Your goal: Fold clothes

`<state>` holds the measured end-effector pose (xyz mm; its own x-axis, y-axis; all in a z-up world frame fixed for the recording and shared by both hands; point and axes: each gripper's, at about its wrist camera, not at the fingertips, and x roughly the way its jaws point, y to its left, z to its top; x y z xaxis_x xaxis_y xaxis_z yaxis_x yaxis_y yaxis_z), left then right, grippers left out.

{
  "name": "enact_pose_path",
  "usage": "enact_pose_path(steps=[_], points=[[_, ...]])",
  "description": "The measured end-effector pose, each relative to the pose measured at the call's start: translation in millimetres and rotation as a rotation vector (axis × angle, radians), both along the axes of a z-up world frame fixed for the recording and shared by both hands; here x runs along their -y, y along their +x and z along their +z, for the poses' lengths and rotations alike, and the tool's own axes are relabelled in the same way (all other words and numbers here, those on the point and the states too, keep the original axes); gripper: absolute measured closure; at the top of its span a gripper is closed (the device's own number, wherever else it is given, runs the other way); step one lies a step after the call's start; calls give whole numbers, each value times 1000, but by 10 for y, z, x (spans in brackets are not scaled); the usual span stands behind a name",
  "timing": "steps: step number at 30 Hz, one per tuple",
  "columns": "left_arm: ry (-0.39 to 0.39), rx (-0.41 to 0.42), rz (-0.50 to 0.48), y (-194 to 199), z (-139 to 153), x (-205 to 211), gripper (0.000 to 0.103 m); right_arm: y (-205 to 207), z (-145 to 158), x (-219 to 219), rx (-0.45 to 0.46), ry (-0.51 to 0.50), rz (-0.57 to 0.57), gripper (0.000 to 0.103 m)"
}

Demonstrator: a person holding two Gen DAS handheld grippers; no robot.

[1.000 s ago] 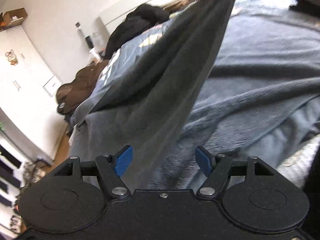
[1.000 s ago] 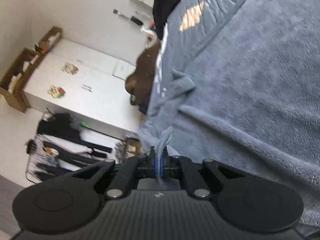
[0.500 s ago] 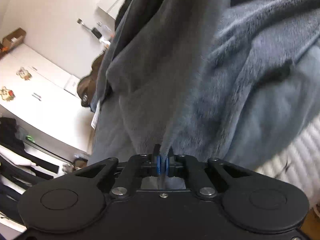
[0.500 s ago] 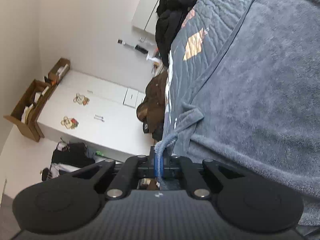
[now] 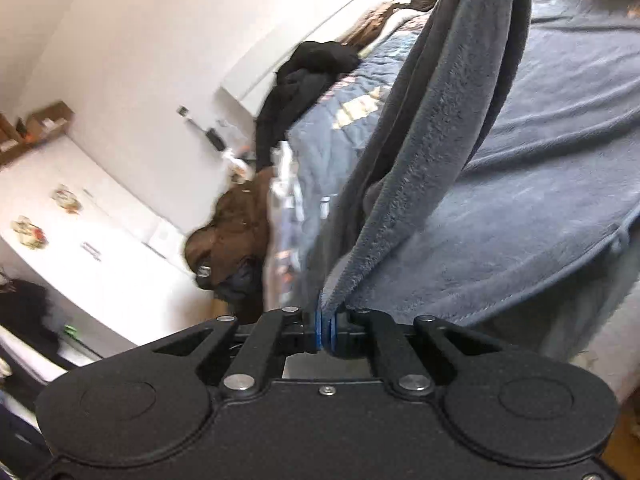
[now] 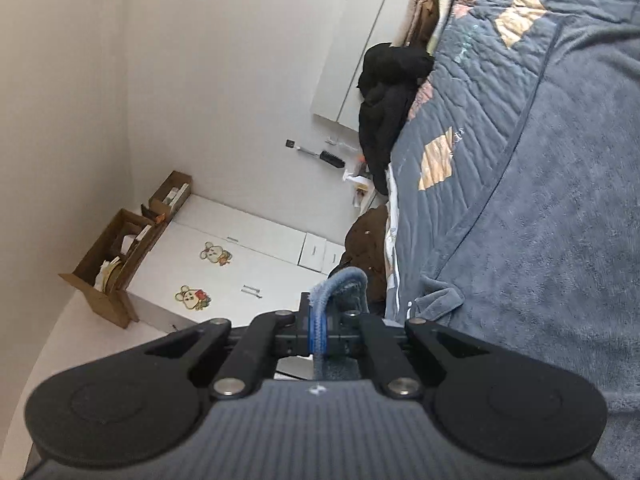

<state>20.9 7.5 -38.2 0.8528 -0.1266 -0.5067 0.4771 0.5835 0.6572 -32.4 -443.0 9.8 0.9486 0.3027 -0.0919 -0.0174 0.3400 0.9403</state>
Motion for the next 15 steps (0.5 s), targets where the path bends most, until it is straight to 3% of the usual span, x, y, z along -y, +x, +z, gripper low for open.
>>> enact_pose_path(steps=[4,6,11,15], points=[[60,-36,-3,-108,-322,-21,99,-83,-239,-12,-63,8,12,100],[42,-34,38,-108,-409,-129,99,-85,-371,-57,-96,20,23,100],[16,-41,117,-88,-276,-407,99,-70,-429,-285,-99,24,87,100],[0,-79,112,-146,-188,-471,99,-82,-351,-381,-68,15,106,100]])
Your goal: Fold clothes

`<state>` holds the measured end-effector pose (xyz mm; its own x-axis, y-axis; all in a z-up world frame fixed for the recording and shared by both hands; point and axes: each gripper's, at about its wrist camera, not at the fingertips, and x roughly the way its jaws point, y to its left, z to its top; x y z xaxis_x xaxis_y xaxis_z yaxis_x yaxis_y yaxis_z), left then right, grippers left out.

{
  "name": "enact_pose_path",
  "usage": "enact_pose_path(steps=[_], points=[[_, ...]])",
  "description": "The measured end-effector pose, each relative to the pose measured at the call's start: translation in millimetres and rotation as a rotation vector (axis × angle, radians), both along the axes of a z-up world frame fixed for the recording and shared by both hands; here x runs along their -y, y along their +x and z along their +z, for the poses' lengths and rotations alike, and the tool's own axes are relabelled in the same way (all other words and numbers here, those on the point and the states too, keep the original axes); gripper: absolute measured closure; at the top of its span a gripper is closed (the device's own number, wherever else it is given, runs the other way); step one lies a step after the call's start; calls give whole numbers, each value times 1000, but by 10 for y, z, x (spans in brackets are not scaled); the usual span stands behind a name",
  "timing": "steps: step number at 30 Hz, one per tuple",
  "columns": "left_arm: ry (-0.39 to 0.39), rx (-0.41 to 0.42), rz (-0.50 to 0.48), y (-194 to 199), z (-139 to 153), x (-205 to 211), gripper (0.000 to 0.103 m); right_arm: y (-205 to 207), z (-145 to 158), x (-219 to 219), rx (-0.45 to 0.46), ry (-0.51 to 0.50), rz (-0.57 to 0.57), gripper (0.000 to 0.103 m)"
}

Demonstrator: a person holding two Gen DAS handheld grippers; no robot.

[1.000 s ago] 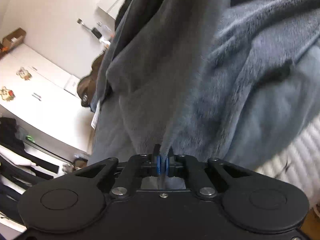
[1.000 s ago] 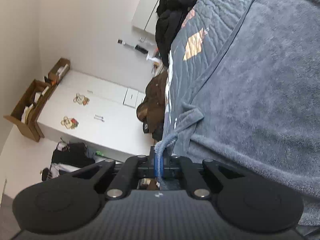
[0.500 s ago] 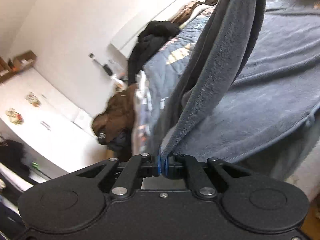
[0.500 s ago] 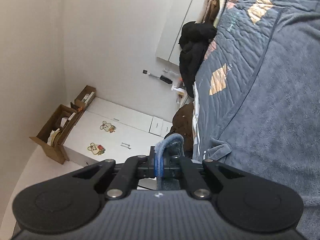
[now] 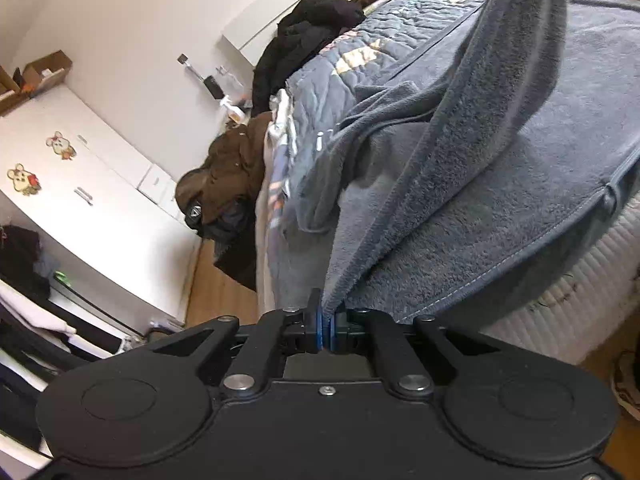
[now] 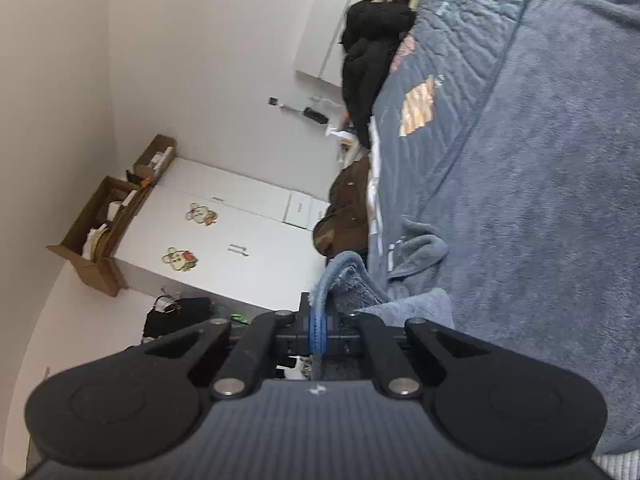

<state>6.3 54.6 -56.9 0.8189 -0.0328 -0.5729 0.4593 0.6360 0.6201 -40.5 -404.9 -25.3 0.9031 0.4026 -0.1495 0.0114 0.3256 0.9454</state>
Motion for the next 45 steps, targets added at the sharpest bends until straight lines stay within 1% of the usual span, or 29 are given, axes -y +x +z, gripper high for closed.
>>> enact_pose_path(steps=[4,8,10,11,12,13,14,15,16,18,19,20,21,22,23,25,27,28,29,31,32,35,36,38,40,41,43,44,45], points=[[23,-74,-35,-71,-293,160,99,-40,12,22,-2,-23,-11,100],[20,-166,-79,-195,-571,354,87,-105,-67,113,-36,-37,-44,100],[-11,-199,-111,-272,-601,408,77,-165,-93,204,-48,-44,-65,100],[-43,-222,-120,-309,-568,409,68,-200,-95,259,-51,-47,-78,100],[-86,-264,-134,-322,-504,402,59,-239,-85,321,-50,-52,-91,100],[-131,-310,-153,-327,-427,383,55,-287,-68,385,-48,-54,-106,100],[-180,-335,-174,-345,-342,370,52,-342,-47,457,-44,-55,-122,100],[-237,-337,-181,-367,-248,351,47,-399,-23,536,-39,-58,-139,100],[-298,-332,-173,-349,-153,321,46,-465,9,627,-33,-63,-161,100],[-408,-300,-140,-257,22,257,41,-595,50,805,-32,-81,-203,100],[-446,-270,-119,-197,88,235,41,-657,66,891,-34,-90,-223,100],[-461,-226,-98,-135,122,230,41,-719,81,976,-36,-100,-243,100],[-450,-179,-76,-62,137,248,41,-781,97,1061,-38,-110,-263,100],[-394,-126,-51,31,120,307,41,-849,88,1144,-47,-117,-283,100],[-329,-75,-37,124,83,379,41,-906,54,1206,-61,-118,-297,100],[-177,5,-53,305,-68,566,41,-995,-60,1285,-91,-111,-312,100],[-61,18,-68,500,-251,746,41,-1036,-190,1299,-118,-106,-319,100],[-24,18,-75,612,-347,820,41,-1050,-263,1298,-131,-99,-320,100],[-8,0,-75,729,-426,882,41,-1059,-330,1296,-142,-91,-319,100],[-48,-95,-51,983,-526,964,41,-1066,-438,1285,-161,-79,-314,100],[-86,-146,-35,1107,-560,984,41,-1068,-479,1278,-168,-74,-311,100],[-287,-290,60,1493,-570,893,41,-1095,-561,1270,-181,-65,-300,100],[-346,-312,100,1607,-572,839,41,-1102,-574,1268,-183,-65,-298,100],[-432,-349,152,1766,-576,747,41,-1118,-594,1265,-188,-66,-293,100],[-483,-406,189,1917,-632,695,42,-1123,-594,1266,-194,-74,-287,100],[-501,-435,204,1991,-669,680,44,-1122,-589,1271,-195,-81,-283,100],[-531,-484,216,2075,-740,661,68,-1123,-587,1275,-196,-96,-278,100],[-542,-495,218,2092,-751,652,94,-1125,-583,1271,-198,-109,-274,100],[-548,-489,219,2091,-725,638,97,-1130,-576,1263,-200,-123,-272,100]])
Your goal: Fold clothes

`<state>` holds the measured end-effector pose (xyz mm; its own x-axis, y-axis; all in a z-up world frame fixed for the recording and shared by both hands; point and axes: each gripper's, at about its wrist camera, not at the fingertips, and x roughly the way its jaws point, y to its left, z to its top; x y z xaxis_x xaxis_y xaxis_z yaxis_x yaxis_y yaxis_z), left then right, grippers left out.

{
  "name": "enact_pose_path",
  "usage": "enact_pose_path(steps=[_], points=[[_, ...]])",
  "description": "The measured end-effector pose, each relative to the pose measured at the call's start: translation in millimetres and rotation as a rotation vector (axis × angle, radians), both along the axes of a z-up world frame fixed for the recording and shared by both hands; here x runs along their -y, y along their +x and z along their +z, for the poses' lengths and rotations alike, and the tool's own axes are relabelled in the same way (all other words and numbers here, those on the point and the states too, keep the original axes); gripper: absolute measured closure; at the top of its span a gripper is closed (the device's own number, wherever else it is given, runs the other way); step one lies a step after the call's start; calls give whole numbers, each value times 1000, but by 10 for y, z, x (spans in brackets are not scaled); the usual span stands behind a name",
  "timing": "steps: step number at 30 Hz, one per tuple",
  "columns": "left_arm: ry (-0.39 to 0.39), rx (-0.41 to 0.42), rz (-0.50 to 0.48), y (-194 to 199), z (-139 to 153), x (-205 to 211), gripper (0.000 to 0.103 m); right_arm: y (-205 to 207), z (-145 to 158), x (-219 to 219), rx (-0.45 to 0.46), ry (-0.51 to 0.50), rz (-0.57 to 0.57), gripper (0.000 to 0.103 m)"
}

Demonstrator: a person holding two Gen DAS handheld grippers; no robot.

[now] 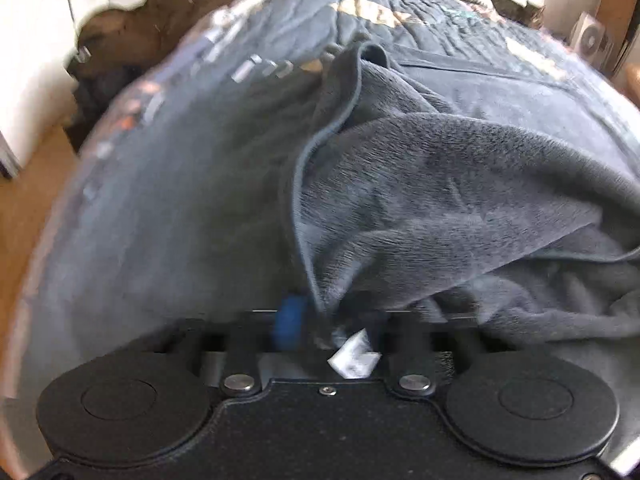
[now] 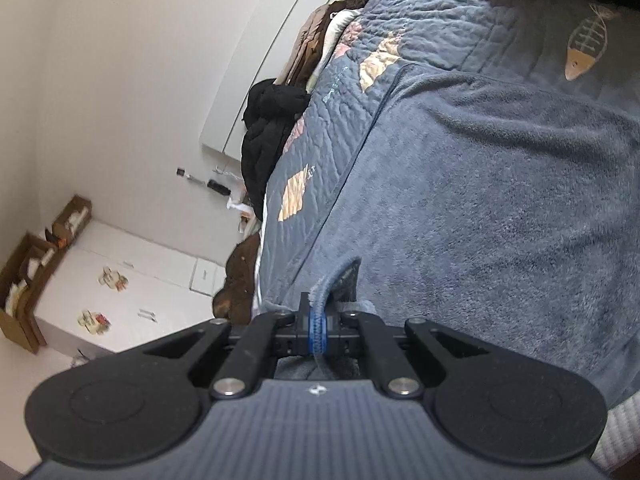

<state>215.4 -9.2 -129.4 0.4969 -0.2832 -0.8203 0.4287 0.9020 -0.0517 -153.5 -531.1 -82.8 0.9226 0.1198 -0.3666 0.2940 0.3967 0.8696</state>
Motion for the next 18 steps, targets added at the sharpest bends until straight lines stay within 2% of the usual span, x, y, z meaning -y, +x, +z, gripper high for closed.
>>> enact_pose_path(steps=[4,7,9,13,16,18], points=[[-39,43,34,39,212,-80,97,-32,4,2,-11,-27,7,100],[-120,119,82,149,673,-135,98,-78,-11,61,-6,-22,5,100],[-140,185,75,202,1053,-51,98,-112,-21,103,-1,-17,4,100],[-147,306,3,350,1812,505,98,-200,-24,181,16,4,-3,100],[-127,363,-72,492,2201,1202,98,-289,-18,251,32,21,-18,100],[-112,384,-119,585,2310,1681,98,-361,-18,295,42,31,-29,100]])
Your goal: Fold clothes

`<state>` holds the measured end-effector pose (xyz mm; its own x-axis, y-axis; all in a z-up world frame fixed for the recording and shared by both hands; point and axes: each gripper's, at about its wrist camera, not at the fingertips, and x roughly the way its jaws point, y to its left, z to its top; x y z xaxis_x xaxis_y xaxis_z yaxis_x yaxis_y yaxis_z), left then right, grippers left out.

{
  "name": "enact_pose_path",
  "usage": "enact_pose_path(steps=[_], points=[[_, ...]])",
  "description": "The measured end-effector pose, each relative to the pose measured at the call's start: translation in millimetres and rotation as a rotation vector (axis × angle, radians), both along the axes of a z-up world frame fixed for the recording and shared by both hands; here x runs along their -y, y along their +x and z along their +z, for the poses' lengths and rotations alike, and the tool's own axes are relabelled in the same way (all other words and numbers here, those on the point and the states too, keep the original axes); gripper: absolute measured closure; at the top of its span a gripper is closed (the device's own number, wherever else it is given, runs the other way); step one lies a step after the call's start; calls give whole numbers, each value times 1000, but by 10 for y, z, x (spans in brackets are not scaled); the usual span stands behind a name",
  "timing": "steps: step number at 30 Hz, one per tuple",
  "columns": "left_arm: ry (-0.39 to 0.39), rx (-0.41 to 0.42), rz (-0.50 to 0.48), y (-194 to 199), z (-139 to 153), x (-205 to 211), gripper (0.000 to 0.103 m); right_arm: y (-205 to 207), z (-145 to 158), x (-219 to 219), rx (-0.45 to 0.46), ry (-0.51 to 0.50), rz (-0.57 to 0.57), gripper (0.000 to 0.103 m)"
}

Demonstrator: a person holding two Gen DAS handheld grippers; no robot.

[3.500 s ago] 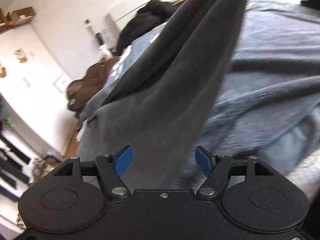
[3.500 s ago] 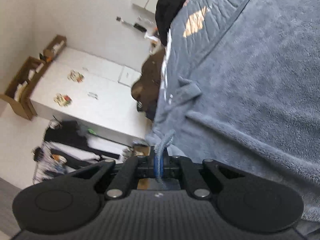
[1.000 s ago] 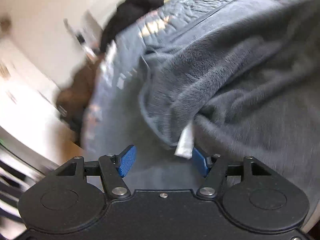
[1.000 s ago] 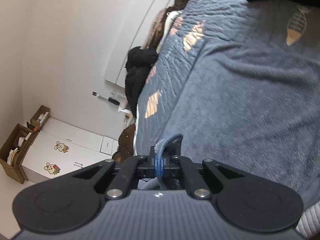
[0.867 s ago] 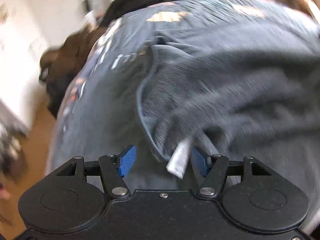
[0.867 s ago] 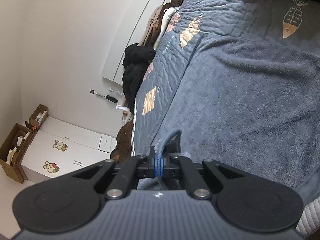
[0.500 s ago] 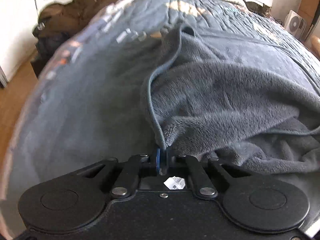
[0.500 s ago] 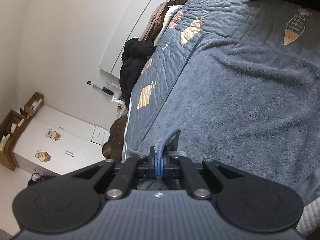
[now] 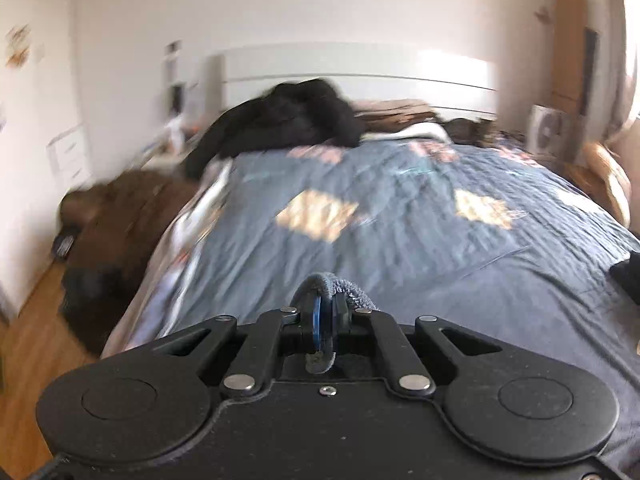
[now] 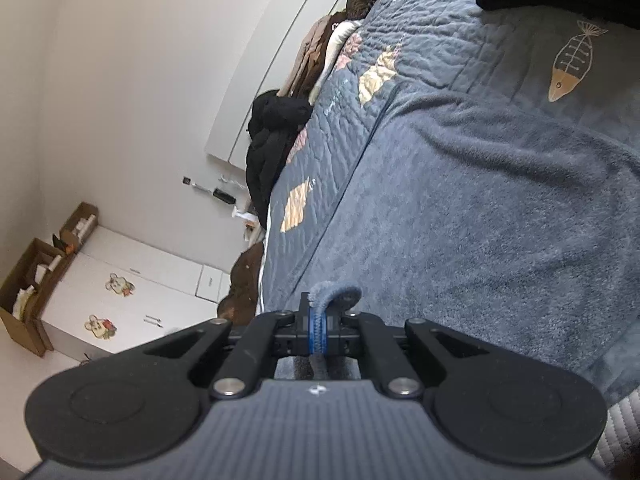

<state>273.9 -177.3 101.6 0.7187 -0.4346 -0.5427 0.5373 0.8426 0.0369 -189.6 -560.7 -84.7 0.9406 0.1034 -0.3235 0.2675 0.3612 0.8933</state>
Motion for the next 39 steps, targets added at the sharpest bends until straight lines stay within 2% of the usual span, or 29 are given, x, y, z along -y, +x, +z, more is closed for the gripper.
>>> enact_pose_path(steps=[2,5,10,14,18,24,28,30,34,35,36,38,39], points=[[31,15,-41,93,24,538,98,-73,-15,43,2,6,-15,100],[60,5,-96,234,-101,1333,98,-210,-99,160,-17,4,-59,100],[78,-23,-159,403,-543,2511,98,-428,-361,454,-71,41,-132,100],[86,-19,-210,488,-808,3353,98,-539,-472,678,-86,51,-179,100],[93,2,-270,576,-914,4179,98,-689,-495,859,-89,40,-233,100],[89,-3,-310,686,-1143,5171,98,-966,-518,1087,-124,-2,-317,100],[127,-32,-329,684,-1530,5610,98,-1034,-605,1190,-216,-61,-310,100],[162,-89,-327,715,-1807,5718,97,-968,-645,1192,-275,-109,-277,99],[225,-163,-309,693,-2230,5669,94,-747,-551,1103,-437,-294,-215,94],[241,-162,-314,664,-2259,5593,85,-702,-504,1079,-477,-351,-207,84],[256,-160,-318,635,-2289,5516,69,-662,-448,1050,-525,-424,-206,63],[261,-157,-333,570,-2265,5299,49,-683,-357,1032,-529,-496,-219,46],[255,-144,-345,518,-2197,5153,47,-708,-314,1030,-517,-522,-228,42]])
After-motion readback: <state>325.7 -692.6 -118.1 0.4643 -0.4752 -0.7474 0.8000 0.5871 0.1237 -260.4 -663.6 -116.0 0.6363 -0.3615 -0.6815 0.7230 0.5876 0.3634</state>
